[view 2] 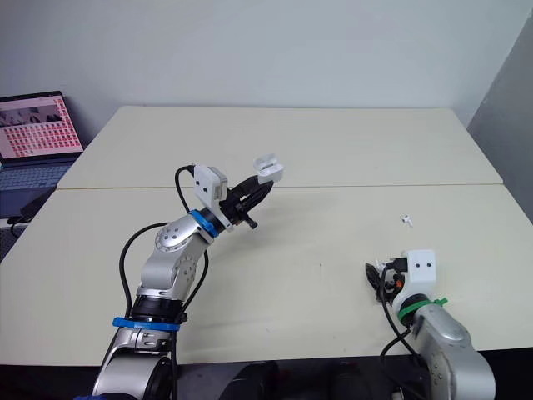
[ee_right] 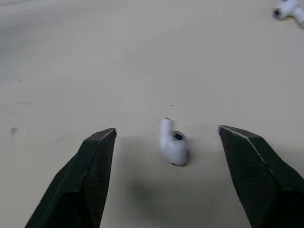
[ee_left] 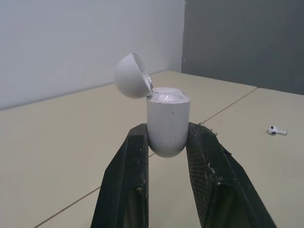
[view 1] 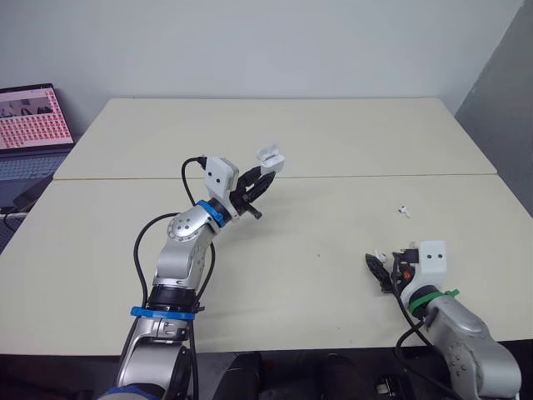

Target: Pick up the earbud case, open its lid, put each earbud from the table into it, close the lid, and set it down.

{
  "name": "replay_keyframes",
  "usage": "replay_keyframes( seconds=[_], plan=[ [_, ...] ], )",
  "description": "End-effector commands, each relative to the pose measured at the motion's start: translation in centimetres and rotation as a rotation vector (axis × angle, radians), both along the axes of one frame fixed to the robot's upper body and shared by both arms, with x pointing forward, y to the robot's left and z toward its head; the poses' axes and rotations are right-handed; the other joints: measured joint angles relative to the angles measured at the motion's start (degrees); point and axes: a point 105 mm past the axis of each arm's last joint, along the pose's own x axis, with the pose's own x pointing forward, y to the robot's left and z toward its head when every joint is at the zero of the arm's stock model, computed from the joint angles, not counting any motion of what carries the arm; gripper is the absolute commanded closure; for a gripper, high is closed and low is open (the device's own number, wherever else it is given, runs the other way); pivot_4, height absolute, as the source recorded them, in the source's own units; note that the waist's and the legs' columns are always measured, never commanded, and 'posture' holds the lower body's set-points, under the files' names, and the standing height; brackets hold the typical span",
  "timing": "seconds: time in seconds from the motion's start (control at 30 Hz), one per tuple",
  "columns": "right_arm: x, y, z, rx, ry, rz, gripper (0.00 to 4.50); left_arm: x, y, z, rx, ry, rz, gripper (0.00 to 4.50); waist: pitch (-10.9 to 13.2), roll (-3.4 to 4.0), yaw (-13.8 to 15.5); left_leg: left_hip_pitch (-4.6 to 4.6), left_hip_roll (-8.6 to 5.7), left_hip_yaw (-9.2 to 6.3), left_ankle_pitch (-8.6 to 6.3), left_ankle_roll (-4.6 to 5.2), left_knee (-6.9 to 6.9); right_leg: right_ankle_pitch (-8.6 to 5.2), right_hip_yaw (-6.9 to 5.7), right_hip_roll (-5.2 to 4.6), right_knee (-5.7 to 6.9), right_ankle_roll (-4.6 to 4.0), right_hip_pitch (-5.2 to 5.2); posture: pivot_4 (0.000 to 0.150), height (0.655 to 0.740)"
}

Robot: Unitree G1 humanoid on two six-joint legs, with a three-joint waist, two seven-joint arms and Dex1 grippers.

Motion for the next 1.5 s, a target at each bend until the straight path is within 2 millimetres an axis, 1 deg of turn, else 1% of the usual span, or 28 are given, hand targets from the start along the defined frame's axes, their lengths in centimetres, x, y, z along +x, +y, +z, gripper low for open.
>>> replay_keyframes(
  seconds=[0.03, 0.13, 0.17, 0.23, 0.27, 0.3, 0.33, 0.4, 0.47, 0.5, 0.53, 0.6, 0.63, 0.9, 1.13, 1.33, 1.5],
  plan=[
    [-0.5, -0.8, 4.6, 0.081, -0.177, 0.072, 1.13, -0.3, 0.0, 1.2, -0.007, -0.054, -0.003, 3.71, 0.0, 0.0, 0.01, 0.0, 0.01, -0.01, 0.0, 0.0, 0.0, 0.0, -0.01, 0.0, 0.0, 0.0, 0.01, 0.15, 0.74],
    [-0.4, -2.3, 7.0, 0.127, -0.242, 0.07, 1.13, -0.3, 0.1, 1.2, -0.01, -0.053, 0.003, 3.71, 0.0, 0.0, 0.01, 0.0, 0.02, -0.01, 0.0, 0.0, 0.0, 0.0, -0.02, 0.0, 0.0, 0.0, 0.02, 0.15, 0.74],
    [-0.3, -2.8, 7.4, 0.116, -0.245, 0.07, 1.13, -0.2, 0.1, 1.2, -0.011, -0.054, 0.004, 3.71, 0.0, 0.0, 0.02, 0.0, 0.02, 0.0, 0.0, 0.0, 0.0, 0.0, -0.01, 0.0, 0.0, 0.0, 0.02, 0.15, 0.74],
    [0.0, -3.9, 7.0, -0.011, -0.214, 0.084, 1.13, -0.2, 0.1, 1.2, -0.013, -0.054, 0.006, 3.71, 0.0, 0.0, 0.04, 0.0, 0.02, 0.0, 0.0, 0.01, 0.0, 0.0, -0.03, 0.0, -0.01, 0.0, 0.02, 0.15, 0.74],
    [0.1, -4.2, 6.7, -0.047, -0.2, 0.095, 1.13, -0.2, 0.0, 1.2, -0.014, -0.054, 0.006, 3.71, 0.0, 0.0, 0.08, 0.0, -0.01, 0.03, 0.0, 0.01, 0.0, 0.0, -0.02, -0.01, -0.01, 0.0, 0.03, 0.15, 0.74],
    [0.3, -4.7, 5.8, -0.151, -0.158, 0.112, 1.3, -0.2, 0.0, 1.2, -0.015, -0.055, 0.006, 3.71, 0.0, 0.0, 0.1, 0.0, 0.01, 0.04, 0.0, 0.01, 0.0, 0.0, -0.03, -0.01, -0.02, 0.0, 0.03, 0.15, 0.74],
    [0.4, -5.1, 4.8, -0.219, -0.117, 0.132, 1.49, -0.2, 0.0, 1.2, -0.015, -0.055, 0.007, 3.71, 0.0, 0.0, 0.11, 0.0, 0.02, 0.03, 0.0, 0.01, 0.0, 0.0, -0.05, 0.0, -0.02, 0.0, 0.04, 0.15, 0.74],
    [0.5, -5.7, 3.4, -0.32, -0.055, 0.159, 2.05, -0.2, 0.1, 1.2, -0.016, -0.057, 0.01, 3.71, 0.0, 0.0, 0.12, 0.01, 0.0, 0.14, 0.0, 0.02, 0.01, -0.01, -0.02, -0.01, -0.01, 0.01, 0.04, 0.15, 0.74],
    [0.5, -6.1, 2.2, -0.374, -0.014, 0.173, 2.84, -0.2, 0.2, 1.2, -0.015, -0.059, 0.014, 3.71, 0.0, 0.0, 0.1, 0.01, 0.02, 0.27, 0.0, 0.02, 0.01, 0.0, 0.0, -0.01, -0.01, 0.01, 0.04, 0.15, 0.74],
    [0.5, -6.1, 1.6, -0.397, 0.006, 0.186, 3.17, -0.2, 0.3, 1.2, -0.015, -0.059, 0.017, 3.71, 0.0, 0.0, 0.07, 0.01, 0.04, 0.29, 0.0, 0.02, 0.01, 0.0, 0.02, -0.01, 0.0, 0.0, 0.04, 0.15, 0.74],
    [0.5, -6.0, 1.2, -0.409, 0.015, 0.196, 3.62, -0.3, 0.4, 1.2, -0.015, -0.06, 0.019, 3.71, 0.0, 0.0, 0.05, 0.01, 0.05, 0.29, 0.0, 0.02, 0.01, 0.0, 0.03, -0.01, 0.0, 0.0, 0.04, 0.15, 0.74],
    [0.4, -5.3, 0.3, -0.413, 0.029, 0.231, 4.34, -0.3, 0.4, 1.2, -0.013, -0.06, 0.021, 3.71, 0.0, 0.0, 0.08, 0.01, 0.04, 0.27, 0.0, 0.02, 0.01, 0.0, 0.04, -0.01, 0.0, 0.01, 0.03, 0.15, 0.74],
    [0.3, -4.7, 0.0, -0.404, 0.03, 0.248, 4.43, -0.4, 0.4, 1.2, -0.013, -0.06, 0.022, 3.71, 0.0, 0.0, 0.08, 0.01, 0.04, 0.25, 0.0, 0.02, 0.01, 0.0, 0.03, -0.01, -0.01, 0.01, 0.04, 0.15, 0.74],
    [-0.1, -2.2, -1.1, -0.346, 0.059, 0.327, 4.43, -0.4, 0.5, 1.2, -0.007, -0.062, 0.026, 3.71, 0.0, 0.0, 0.15, 0.01, 0.04, 0.12, 0.0, 0.02, 0.04, 0.0, 0.01, -0.01, -0.01, 0.01, 0.06, 0.15, 0.74],
    [-0.3, -0.9, -1.1, -0.294, 0.068, 0.361, 4.43, -0.5, 0.7, 1.3, -0.001, -0.064, 0.031, 3.71, -0.01, -0.01, 0.15, 0.01, 0.05, 0.11, 0.0, 0.02, 0.04, 0.0, 0.01, 0.0, -0.01, 0.01, 0.06, 0.15, 0.74],
    [-0.1, -0.1, -1.0, -0.268, 0.066, 0.37, 4.43, -0.5, 0.7, 1.3, -0.002, -0.066, 0.032, 3.71, -0.01, -0.01, 0.15, 0.01, 0.05, 0.1, 0.0, 0.02, 0.04, 0.0, 0.01, 0.0, -0.01, 0.0, 0.06, 0.15, 0.74],
    [0.2, 0.1, -0.8, -0.267, 0.061, 0.371, 4.43, -0.5, 0.7, 1.3, -0.002, -0.066, 0.035, 3.71, -0.01, -0.01, 0.15, 0.01, 0.05, 0.1, 0.0, 0.02, 0.04, 0.0, 0.01, 0.0, -0.01, 0.01, 0.05, 0.15, 0.74]
  ],
)
